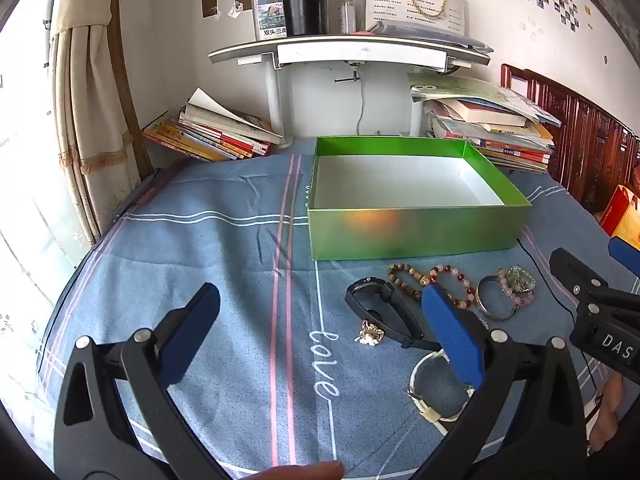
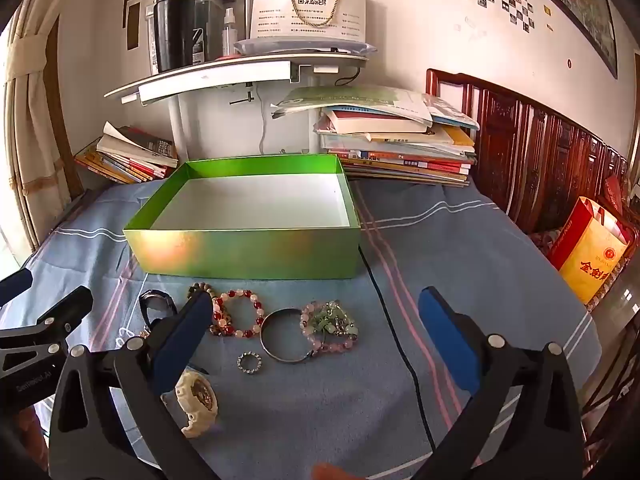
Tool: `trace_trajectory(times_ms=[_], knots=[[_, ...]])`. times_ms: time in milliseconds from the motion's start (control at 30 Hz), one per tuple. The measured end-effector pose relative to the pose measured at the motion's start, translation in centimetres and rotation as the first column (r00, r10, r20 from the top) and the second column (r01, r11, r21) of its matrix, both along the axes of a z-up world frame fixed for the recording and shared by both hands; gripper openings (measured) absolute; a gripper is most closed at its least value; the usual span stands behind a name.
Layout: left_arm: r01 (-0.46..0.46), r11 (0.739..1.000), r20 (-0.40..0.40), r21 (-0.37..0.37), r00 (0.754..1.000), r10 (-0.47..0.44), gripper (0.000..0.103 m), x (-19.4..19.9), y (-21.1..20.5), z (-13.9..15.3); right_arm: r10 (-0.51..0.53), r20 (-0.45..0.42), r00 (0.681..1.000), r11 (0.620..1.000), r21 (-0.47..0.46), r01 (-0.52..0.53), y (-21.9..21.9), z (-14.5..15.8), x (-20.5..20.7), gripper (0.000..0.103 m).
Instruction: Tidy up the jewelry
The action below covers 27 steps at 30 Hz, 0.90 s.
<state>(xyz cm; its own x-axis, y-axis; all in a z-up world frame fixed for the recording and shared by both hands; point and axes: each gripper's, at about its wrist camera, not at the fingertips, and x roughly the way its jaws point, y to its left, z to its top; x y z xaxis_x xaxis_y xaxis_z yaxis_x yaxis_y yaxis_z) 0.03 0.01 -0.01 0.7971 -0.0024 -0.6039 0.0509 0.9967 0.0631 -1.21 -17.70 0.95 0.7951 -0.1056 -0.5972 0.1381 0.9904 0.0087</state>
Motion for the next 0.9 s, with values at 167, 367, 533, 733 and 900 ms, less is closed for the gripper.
trace_trajectory(times_ms=[167,367,533,733,900], knots=[[0.0,1.0,0.003,0.003,1.0,0.0,0.1,-0.01,-0.01,0.0,-0.001,-0.003,1.0,1.0,-0.001,0.001,-0.06,-0.07,0.01,0.101],[0.002,1.0,0.0,0.005,1.0,-0.002,0.1,0.04,0.01,-0.02,0.0,-0.006,1.0,1.0,0.0,0.0,-0.14,-0.01,-0.1,0.101],[0.001,1.0,0.0,0.007,1.0,-0.001,0.1,0.16,0.1,-0.28,0.002,-0.006,1.0,1.0,0.0,-0.002,0.05,-0.15,0.03,0.101],[0.003,1.0,0.0,0.007,1.0,-0.003,0.1,0.27,0.2,-0.41,0.001,-0.008,1.0,1.0,0.001,-0.001,0.09,-0.19,0.15,0.101],[0.003,1.0,-0.001,0.006,1.0,-0.003,0.1,0.12,0.27,-0.17,0.001,-0.008,1.0,1.0,0.003,-0.001,0.0,-0.3,-0.01,0.101]])
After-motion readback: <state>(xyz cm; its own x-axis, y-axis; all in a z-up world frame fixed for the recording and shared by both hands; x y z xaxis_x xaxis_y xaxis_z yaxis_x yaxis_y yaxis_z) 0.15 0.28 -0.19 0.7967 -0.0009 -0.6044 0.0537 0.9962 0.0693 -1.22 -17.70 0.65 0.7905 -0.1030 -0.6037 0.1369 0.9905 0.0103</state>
